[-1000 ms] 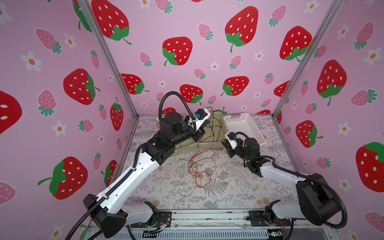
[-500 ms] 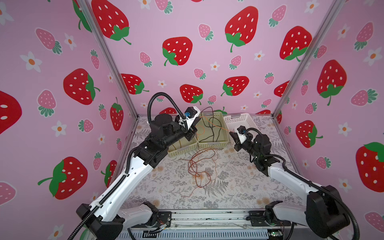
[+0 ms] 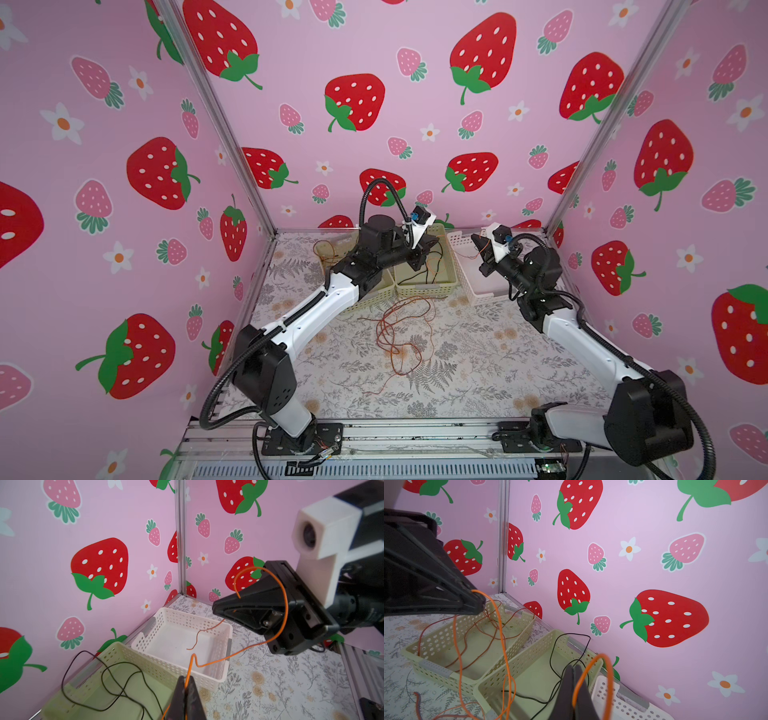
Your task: Untangle the cables
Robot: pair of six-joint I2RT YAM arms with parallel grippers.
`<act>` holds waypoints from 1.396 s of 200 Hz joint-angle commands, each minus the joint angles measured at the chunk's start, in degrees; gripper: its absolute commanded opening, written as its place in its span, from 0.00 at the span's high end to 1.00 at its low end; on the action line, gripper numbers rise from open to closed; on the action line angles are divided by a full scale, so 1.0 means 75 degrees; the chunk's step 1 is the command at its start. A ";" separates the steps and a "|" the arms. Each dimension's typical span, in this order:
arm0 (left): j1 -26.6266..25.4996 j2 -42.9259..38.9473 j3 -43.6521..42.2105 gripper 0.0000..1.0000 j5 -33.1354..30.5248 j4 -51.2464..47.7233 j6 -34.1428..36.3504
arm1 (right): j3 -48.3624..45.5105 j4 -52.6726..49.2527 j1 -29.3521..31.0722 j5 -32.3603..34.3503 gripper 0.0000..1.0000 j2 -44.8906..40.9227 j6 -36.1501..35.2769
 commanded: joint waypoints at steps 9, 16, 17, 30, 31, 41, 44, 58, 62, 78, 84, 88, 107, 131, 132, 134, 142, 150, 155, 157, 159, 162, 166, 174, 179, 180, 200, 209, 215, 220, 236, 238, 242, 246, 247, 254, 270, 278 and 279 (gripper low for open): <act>-0.0391 0.1326 0.1536 1.00 0.0670 0.1343 -0.0635 | 0.0199 0.0359 -0.0520 0.0180 1.00 0.0150 0.0028; -0.0514 0.1727 0.1895 1.00 0.0633 0.1415 -0.0645 | 0.0177 0.0444 -0.0654 0.0202 1.00 0.0203 0.0085; -0.0526 0.1791 0.1940 1.00 0.0631 0.1432 -0.0652 | 0.0176 0.0448 -0.0665 0.0202 1.00 0.0214 0.0088; -0.0687 0.2526 0.2641 1.00 0.0489 0.1608 -0.0883 | 0.0197 0.0464 -0.0857 0.0132 1.00 0.0425 0.0035; -0.0700 0.2601 0.2700 1.00 0.0483 0.1616 -0.0906 | 0.0197 0.0464 -0.0872 0.0126 1.00 0.0447 0.0028; -0.0784 0.3222 0.3303 1.00 0.0386 0.1654 -0.1085 | 0.0204 0.0476 -0.1001 -0.0045 0.99 0.0697 -0.0003; -0.0796 0.3403 0.3493 1.00 0.0342 0.1629 -0.1109 | 0.0208 0.0476 -0.1046 -0.0126 0.98 0.0790 -0.0004; -0.0886 0.4264 0.4385 1.00 -0.0023 0.1352 -0.1157 | 0.0254 0.0429 -0.1202 -0.0450 0.94 0.1203 -0.0007; -0.0898 0.4495 0.4613 1.00 -0.0159 0.1262 -0.1172 | 0.0257 0.0429 -0.1244 -0.0494 0.92 0.1323 0.0031; -0.0946 0.5296 0.5232 1.00 -0.0692 0.1066 -0.1186 | 0.0165 0.0523 -0.1435 -0.0556 0.76 0.1696 0.0313; -0.0958 0.5550 0.5422 1.00 -0.0841 0.0959 -0.1188 | 0.0132 0.0507 -0.1491 -0.0507 0.65 0.1773 0.0481; -0.0971 0.5698 0.5538 1.00 -0.0879 0.0874 -0.1179 | 0.0103 0.0473 -0.1546 -0.0466 0.57 0.1786 0.0589; -0.1036 0.6166 0.5721 0.90 -0.1098 0.0628 -0.1182 | -0.0157 0.0409 -0.1671 -0.0264 0.22 0.1549 0.0967; -0.1044 0.6237 0.5550 0.62 -0.1272 0.0526 -0.1386 | -0.0409 0.0037 -0.1663 0.0278 0.01 0.1003 0.0855; -0.1049 0.6237 0.5537 0.62 -0.1259 0.0524 -0.1386 | -0.0410 0.0004 -0.1662 0.0322 0.01 0.0982 0.0847; -0.1047 0.6237 0.5536 0.61 -0.1253 0.0520 -0.1387 | -0.0405 -0.0058 -0.1662 0.0405 0.01 0.0949 0.0842; -0.1062 0.6266 0.5576 0.57 -0.1209 0.0476 -0.1370 | -0.0399 -0.0284 -0.1685 0.0747 0.01 0.0794 0.0820; -0.1073 0.6284 0.5625 0.53 -0.1217 0.0392 -0.1332 | -0.0405 -0.0475 -0.1702 0.1043 0.01 0.0676 0.0765; -0.1080 0.6295 0.5652 0.50 -0.1224 0.0329 -0.1299 | -0.0418 -0.0559 -0.1708 0.1227 0.01 0.0604 0.0743; -0.1087 0.6296 0.5670 0.49 -0.1223 0.0295 -0.1286 | -0.0422 -0.0594 -0.1714 0.1299 0.01 0.0582 0.0737; -0.1086 0.6296 0.5684 0.48 -0.1223 0.0257 -0.1274 | -0.0423 -0.0638 -0.1710 0.1393 0.01 0.0565 0.0726; -0.1092 0.6286 0.5696 0.47 -0.1229 0.0235 -0.1251 | -0.0423 -0.0711 -0.1710 0.1555 0.01 0.0537 0.0709; -0.1090 0.6268 0.5689 0.47 -0.1236 0.0194 -0.1221 | -0.0417 -0.0796 -0.1728 0.1795 0.01 0.0514 0.0705; -0.1105 0.6223 0.5706 0.46 -0.1273 0.0109 -0.1137 | -0.0361 -0.0979 -0.1735 0.2186 0.01 0.0533 0.0630; -0.1105 0.6189 0.5711 0.45 -0.1319 0.0059 -0.1071 | -0.0333 -0.1038 -0.1757 0.2340 0.01 0.0587 0.0561; -0.1103 0.6184 0.5711 0.45 -0.1335 0.0050 -0.1059 | -0.0325 -0.1049 -0.1768 0.2361 0.01 0.0605 0.0548; -0.1122 0.5932 0.5618 0.37 -0.1686 -0.0230 -0.0838 | 0.0230 -0.1444 -0.1921 0.2315 0.01 0.1212 0.0401; -0.1124 0.5745 0.5464 0.33 -0.1828 -0.0229 -0.0737 | 0.0692 -0.1786 -0.1949 0.2288 0.01 0.1630 0.0352; -0.1119 0.5606 0.5330 0.29 -0.1936 -0.0194 -0.0663 | 0.1020 -0.2045 -0.1954 0.2294 0.01 0.1905 0.0320; -0.1120 0.5471 0.5197 0.26 -0.2002 -0.0164 -0.0612 | 0.1286 -0.2278 -0.1953 0.2316 0.01 0.2107 0.0339; -0.1113 0.5029 0.4861 0.21 -0.2198 -0.0222 -0.0297 | 0.1869 -0.2839 -0.1935 0.2415 0.01 0.2479 0.0595; -0.1121 0.4969 0.4834 0.21 -0.2234 -0.0259 -0.0241 | 0.1887 -0.2858 -0.1941 0.2425 0.01 0.2484 0.0641; -0.1123 0.4867 0.4786 0.20 -0.2242 -0.0376 -0.0129 | 0.1888 -0.2859 -0.1937 0.2439 0.01 0.2457 0.0729; -0.1124 0.4764 0.4739 0.19 -0.2465 -0.0500 0.0007 | 0.1840 -0.2814 -0.1935 0.2431 0.01 0.2400 0.0808; -0.1118 0.4721 0.4721 0.19 -0.2495 -0.0534 0.0048 | 0.1822 -0.2804 -0.1939 0.2412 0.01 0.2384 0.0818; -0.1113 0.4478 0.4600 0.19 -0.2720 -0.0790 0.0358 | 0.1653 -0.2645 -0.1940 0.2217 0.01 0.2200 0.0859; -0.1082 0.3854 0.4072 0.18 -0.3350 -0.1246 0.0976 | 0.1051 -0.2165 -0.1920 0.1616 0.05 0.1628 0.0860; -0.1024 0.3467 0.3671 0.19 -0.3553 -0.1475 0.1104 | 0.0814 -0.2061 -0.1861 0.1393 0.08 0.1277 0.0797; -0.1016 0.3416 0.3613 0.19 -0.3577 -0.1502 0.1101 | 0.0782 -0.2052 -0.1855 0.1366 0.09 0.1237 0.0789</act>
